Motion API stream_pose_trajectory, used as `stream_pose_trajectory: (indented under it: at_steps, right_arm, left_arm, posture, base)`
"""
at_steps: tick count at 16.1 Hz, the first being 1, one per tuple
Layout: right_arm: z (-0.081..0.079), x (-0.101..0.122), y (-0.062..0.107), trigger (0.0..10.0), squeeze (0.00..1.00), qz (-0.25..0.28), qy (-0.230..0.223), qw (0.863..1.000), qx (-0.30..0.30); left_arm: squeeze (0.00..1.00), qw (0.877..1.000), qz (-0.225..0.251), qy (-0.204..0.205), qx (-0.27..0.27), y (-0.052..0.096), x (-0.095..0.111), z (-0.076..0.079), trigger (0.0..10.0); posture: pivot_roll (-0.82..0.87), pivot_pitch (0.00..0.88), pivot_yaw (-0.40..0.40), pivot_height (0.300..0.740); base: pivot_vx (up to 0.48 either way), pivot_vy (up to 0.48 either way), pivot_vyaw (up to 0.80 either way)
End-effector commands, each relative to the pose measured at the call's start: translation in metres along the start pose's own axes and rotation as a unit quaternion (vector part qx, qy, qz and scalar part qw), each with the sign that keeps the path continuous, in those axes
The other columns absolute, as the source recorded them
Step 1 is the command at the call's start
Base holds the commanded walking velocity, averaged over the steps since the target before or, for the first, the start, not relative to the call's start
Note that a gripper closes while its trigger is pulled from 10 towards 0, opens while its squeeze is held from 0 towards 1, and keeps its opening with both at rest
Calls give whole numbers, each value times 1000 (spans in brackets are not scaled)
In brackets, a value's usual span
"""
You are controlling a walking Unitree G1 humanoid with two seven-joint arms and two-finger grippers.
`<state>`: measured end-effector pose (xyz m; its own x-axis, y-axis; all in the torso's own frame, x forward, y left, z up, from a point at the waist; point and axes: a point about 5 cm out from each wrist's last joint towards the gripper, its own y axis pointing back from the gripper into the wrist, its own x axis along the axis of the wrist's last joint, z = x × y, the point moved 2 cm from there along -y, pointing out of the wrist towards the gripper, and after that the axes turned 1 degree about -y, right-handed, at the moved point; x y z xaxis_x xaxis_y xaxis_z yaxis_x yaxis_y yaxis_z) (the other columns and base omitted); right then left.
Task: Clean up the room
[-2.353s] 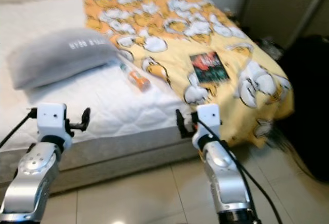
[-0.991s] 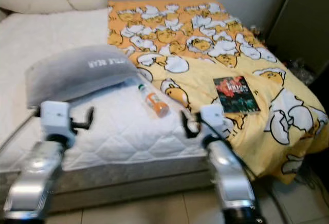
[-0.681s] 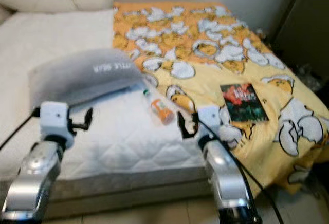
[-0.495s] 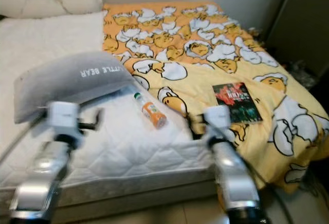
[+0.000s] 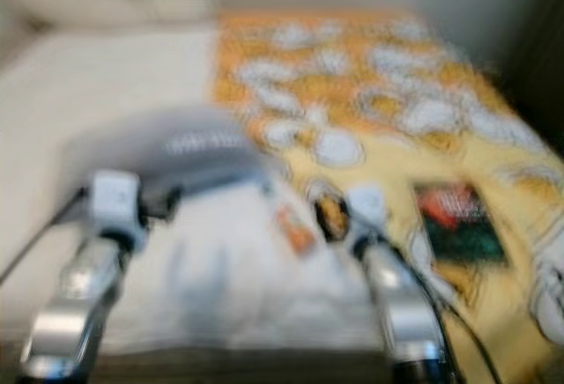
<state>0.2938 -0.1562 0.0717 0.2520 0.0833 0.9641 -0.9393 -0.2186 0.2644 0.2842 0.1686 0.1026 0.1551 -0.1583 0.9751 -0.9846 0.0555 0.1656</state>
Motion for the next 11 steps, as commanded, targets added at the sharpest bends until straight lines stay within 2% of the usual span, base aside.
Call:
stream_pose_trajectory:
  at_steps: [1, 2, 4, 5, 6, 8, 10, 11]
  right_arm:
    - [-14, 9, -2, 10000, 0, 8, -8, 999, 43]
    - [-21, 7, 0, 10000, 0, -10, -1, 997, 75]
    - [-21, 5, 3, 10000, 0, -23, 2, 996, 83]
    - [-15, 1, 4, 10000, 0, -43, -27, 996, 69]
    - [-8, 2, 5, 10000, 0, -52, -37, 996, 58]
    - [-6, 5, 7, 10000, 0, -58, -4, 996, 64]
    - [-17, -3, 6, 10000, 0, -110, 59, 986, 112]
    - [-13, -4, -4, 10000, 0, -121, 59, 987, 83]
  left_arm:
    - [0, 1000, 1, -12, 4, 0, 3, -8, 10000]
    - [0, 1000, -9, -6, -12, 2, 0, -4, 10000]
    - [0, 1000, -14, -21, -18, 4, 0, -2, 10000]
    - [0, 1000, -15, -15, -15, 6, -1, -2, 10000]
    - [0, 999, -24, -18, -19, 8, -2, -1, 10000]
    - [0, 999, -23, -19, -24, 10, -1, 1, 10000]
    - [0, 996, -30, -44, -70, 8, -3, 8, 10000]
    - [0, 994, -37, -47, -92, 5, -4, 11, 10000]
  posture:
    - [-22, 0, 3, 740]
    - [-15, 0, -2, 740]
    - [-14, 0, -2, 740]
    - [-17, 0, 0, 740]
    - [-13, 0, 2, 740]
    - [-16, 0, 1, 740]
    - [-27, 0, 16, 740]
    - [-36, 1, 26, 740]
  base:
    - [0, 0, 0]
    - [0, 0, 0]
    - [0, 0, 0]
    - [0, 0, 0]
    - [0, 0, 0]
    - [0, 0, 0]
    - [0, 0, 0]
    - [0, 0, 0]
